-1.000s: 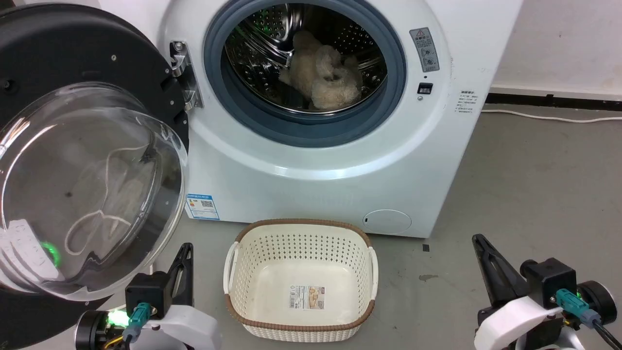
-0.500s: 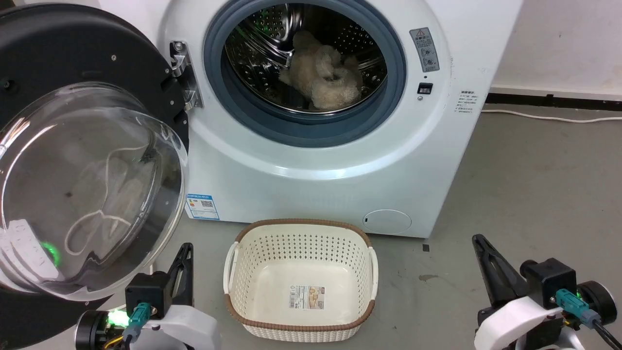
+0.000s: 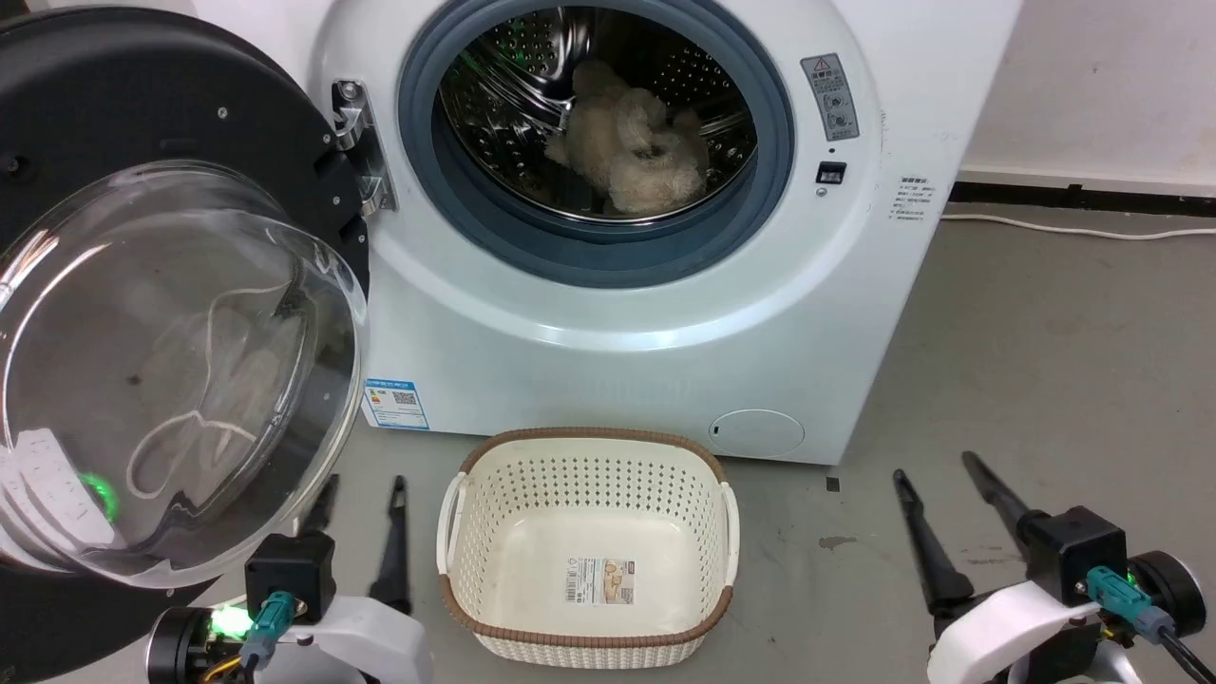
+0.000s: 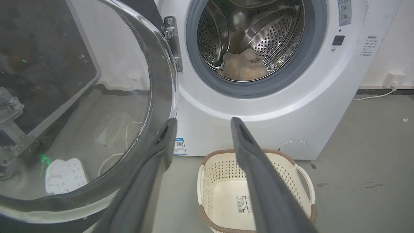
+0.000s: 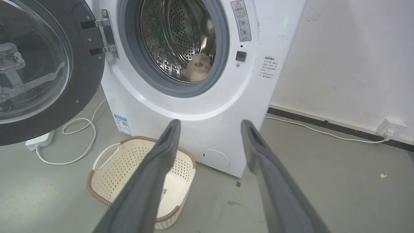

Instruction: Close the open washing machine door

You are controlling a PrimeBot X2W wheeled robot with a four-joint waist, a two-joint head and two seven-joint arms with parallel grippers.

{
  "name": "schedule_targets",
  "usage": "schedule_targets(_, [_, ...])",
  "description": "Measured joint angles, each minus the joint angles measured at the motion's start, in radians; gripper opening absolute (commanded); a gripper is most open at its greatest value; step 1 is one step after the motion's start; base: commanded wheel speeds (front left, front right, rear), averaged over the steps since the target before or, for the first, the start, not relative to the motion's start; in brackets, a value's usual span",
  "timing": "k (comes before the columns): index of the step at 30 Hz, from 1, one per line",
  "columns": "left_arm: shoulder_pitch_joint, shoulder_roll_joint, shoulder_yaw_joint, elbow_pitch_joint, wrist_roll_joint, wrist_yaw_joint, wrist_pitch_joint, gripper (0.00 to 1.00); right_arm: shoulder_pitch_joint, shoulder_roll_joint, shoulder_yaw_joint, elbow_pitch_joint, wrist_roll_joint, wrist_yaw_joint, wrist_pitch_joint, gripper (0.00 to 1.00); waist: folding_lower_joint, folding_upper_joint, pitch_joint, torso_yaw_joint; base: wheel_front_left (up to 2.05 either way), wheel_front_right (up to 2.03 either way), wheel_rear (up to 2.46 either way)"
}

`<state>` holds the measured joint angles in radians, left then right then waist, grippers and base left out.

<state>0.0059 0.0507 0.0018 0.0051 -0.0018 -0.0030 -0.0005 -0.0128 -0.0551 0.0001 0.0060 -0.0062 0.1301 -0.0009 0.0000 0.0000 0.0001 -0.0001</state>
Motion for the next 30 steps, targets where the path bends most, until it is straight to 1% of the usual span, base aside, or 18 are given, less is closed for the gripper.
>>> schedule_targets(15, [0.0, 0.003, -0.022, -0.001, 0.0, 0.004, -0.027, 1.0, 0.004, 0.0, -0.012, 0.001, 0.016, 0.0, -0.028, 1.0, 0.0, 0.0, -0.003, 0.017, 0.0, 0.0, 0.0])
schedule_targets(16, [0.0, 0.004, -0.027, -0.002, 0.0, 0.01, -0.03, 1.0, 0.005, 0.0, -0.012, 0.001, 0.016, 0.0, -0.032, 1.0, 0.0, 0.0, -0.006, 0.028, 0.0, 0.0, 0.0])
schedule_targets(23, [0.001, 0.018, -0.047, -0.002, 0.0, 0.013, -0.051, 1.0, 0.015, 0.0, -0.003, 0.001, 0.025, 0.0, -0.051, 1.0, 0.0, 0.0, -0.016, 0.076, 0.0, 0.0, 0.0])
schedule_targets(24, [0.003, 0.023, -0.052, -0.002, 0.0, 0.015, -0.057, 1.0, 0.018, 0.0, 0.004, 0.001, 0.026, 0.0, -0.056, 1.0, 0.0, 0.0, -0.021, 0.095, 0.0, 0.0, 0.0])
schedule_targets(30, [0.013, 0.029, -0.057, -0.004, 0.0, 0.023, -0.07, 1.0, 0.023, 0.0, 0.024, 0.006, 0.027, 0.0, -0.071, 1.0, 0.0, -0.0001, -0.027, 0.132, 0.0, 0.0, 0.0])
